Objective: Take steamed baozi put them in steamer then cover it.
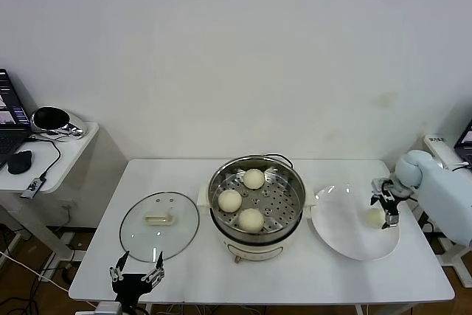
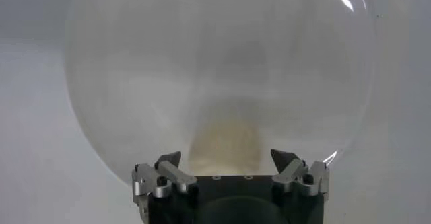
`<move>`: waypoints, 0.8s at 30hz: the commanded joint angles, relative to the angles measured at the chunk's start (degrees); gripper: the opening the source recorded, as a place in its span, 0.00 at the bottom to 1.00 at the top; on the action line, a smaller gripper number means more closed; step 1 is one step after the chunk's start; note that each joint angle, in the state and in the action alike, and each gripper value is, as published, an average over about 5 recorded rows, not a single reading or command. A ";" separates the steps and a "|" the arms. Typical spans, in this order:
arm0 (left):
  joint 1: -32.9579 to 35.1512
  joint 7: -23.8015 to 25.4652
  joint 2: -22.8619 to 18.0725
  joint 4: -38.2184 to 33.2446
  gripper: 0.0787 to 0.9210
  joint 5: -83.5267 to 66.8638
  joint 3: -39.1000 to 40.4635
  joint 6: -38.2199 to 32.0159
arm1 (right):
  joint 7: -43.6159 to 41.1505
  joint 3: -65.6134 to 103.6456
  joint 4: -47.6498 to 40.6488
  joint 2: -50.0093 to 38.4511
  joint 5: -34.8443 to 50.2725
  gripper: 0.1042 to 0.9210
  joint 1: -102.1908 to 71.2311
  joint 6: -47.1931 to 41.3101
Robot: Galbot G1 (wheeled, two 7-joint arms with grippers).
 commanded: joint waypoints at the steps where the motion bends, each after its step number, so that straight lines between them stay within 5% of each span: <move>1: -0.03 -0.07 -0.18 0.21 0.88 0.10 0.22 -0.03 | 1.64 0.28 -1.25 0.49 -0.56 0.88 -0.48 0.15; 8: -0.06 -0.08 -0.30 0.25 0.88 0.11 0.29 -0.03 | 2.33 0.49 -1.92 0.89 -0.24 0.86 -0.55 0.05; 18: -0.41 -0.13 -0.42 0.48 0.88 0.11 0.30 -0.05 | 2.34 0.23 -0.81 0.36 1.42 0.61 0.10 -1.17; 24: -1.47 -0.31 -0.30 1.51 0.88 0.75 0.45 -0.43 | 1.69 -3.20 5.21 -2.77 5.64 0.54 4.18 -3.18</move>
